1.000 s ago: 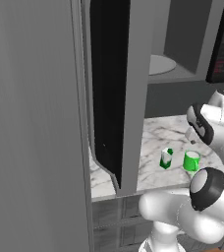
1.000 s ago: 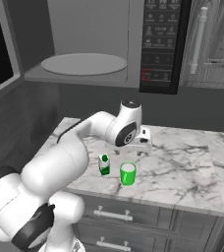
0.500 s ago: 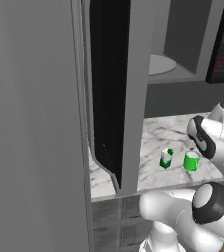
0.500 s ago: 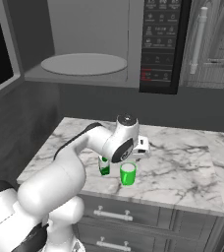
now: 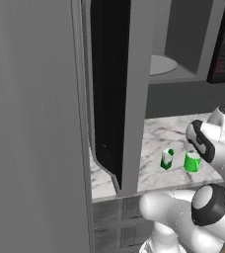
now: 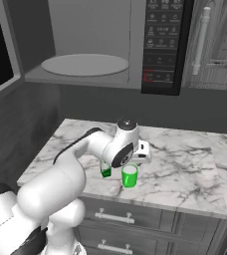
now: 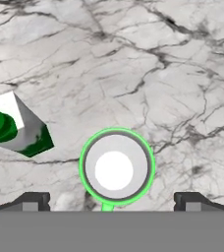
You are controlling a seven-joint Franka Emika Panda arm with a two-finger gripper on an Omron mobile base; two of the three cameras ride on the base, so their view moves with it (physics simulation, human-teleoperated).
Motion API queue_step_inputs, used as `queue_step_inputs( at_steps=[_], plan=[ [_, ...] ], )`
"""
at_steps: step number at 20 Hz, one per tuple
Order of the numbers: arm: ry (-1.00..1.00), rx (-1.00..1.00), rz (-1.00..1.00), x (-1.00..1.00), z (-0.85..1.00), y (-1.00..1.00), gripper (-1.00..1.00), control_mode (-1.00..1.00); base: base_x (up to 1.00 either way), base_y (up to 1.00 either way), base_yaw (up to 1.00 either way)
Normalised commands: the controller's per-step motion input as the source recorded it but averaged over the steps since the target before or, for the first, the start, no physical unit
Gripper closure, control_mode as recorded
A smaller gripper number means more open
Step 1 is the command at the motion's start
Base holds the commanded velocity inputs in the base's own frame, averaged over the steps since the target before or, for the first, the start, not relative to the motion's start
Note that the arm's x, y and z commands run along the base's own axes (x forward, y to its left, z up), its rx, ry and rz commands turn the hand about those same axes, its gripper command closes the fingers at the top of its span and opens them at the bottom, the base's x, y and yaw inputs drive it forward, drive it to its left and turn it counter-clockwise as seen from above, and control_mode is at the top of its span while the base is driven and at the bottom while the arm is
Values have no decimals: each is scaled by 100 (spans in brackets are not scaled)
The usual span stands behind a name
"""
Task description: Pick the mug from the counter and place it inside the microwave. Then close the microwave.
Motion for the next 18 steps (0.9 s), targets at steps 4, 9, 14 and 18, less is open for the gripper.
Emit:
queue_step_inputs(
  at_steps=[4,9,14,18],
  plan=[
    [3,0,-5,-3,-22,0,-100,-100,0,0,0],
    [8,0,-9,-7,-18,0,-100,-100,0,0,0],
    [7,0,-11,-8,-23,0,-100,-100,0,0,0],
    [0,0,-9,-18,-10,0,-100,-100,0,0,0]
  ],
)
